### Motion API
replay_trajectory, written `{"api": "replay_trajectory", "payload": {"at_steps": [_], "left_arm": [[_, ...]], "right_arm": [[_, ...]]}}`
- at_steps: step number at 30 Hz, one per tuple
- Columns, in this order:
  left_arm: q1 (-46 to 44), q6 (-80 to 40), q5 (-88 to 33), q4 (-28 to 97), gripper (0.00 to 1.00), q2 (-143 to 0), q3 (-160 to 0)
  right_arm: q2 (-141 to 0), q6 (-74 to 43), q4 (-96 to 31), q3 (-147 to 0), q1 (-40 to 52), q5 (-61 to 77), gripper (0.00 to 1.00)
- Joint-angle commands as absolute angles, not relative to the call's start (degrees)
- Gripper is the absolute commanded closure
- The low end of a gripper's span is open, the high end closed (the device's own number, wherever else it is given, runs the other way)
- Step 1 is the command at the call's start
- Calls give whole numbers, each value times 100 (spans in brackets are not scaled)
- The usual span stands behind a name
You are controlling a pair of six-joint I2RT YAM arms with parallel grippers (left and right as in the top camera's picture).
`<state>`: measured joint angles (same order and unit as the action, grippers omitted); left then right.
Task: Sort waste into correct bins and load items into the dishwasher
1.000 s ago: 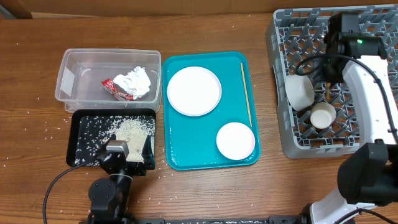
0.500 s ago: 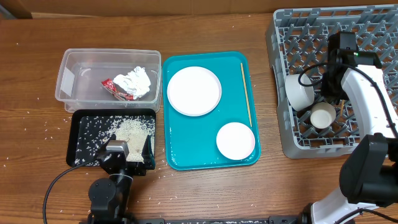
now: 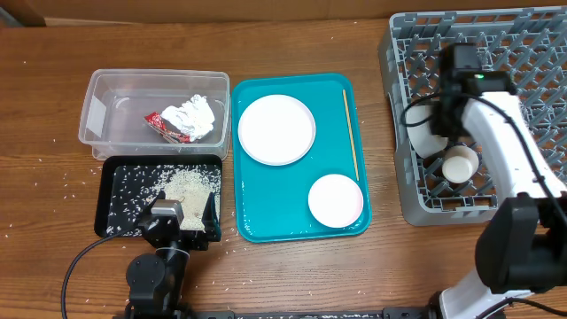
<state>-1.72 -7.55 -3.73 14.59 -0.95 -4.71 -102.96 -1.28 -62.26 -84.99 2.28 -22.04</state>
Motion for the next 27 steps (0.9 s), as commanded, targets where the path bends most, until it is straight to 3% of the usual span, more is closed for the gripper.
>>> {"api": "replay_trajectory", "payload": {"at_steps": [1,7,14,17,22,26,27], "left_arm": [[-115,-834,-408,1441,0,-30,-440],[-115,-836,-410,1439,0,-30,-440],[-115,-836,-410,1439,0,-30,-440],[-115,-836,-410,1439,0,-30,-440],[-115,-836,-410,1439,0,-30,-440],[-115,-836,-410,1439,0,-30,-440],[-115,-834,-410,1439,0,-30,-440]], "right_arm": [[-9821,-132,-6267,-8562,725,-489,74],[-9824,-185,-6521,-8543,1441,1361,76],[-10243,-462,-6248,-8372,2152,862,77],[-10344,-628,-6075,-8364,2228,410,82],[-10342,-624,-5927,-8394,2200,419,82],[-10324,-558,-5867,-8418,2189,390,75],[-10324,-565,-5813,-8418,2176,401,69]]}}
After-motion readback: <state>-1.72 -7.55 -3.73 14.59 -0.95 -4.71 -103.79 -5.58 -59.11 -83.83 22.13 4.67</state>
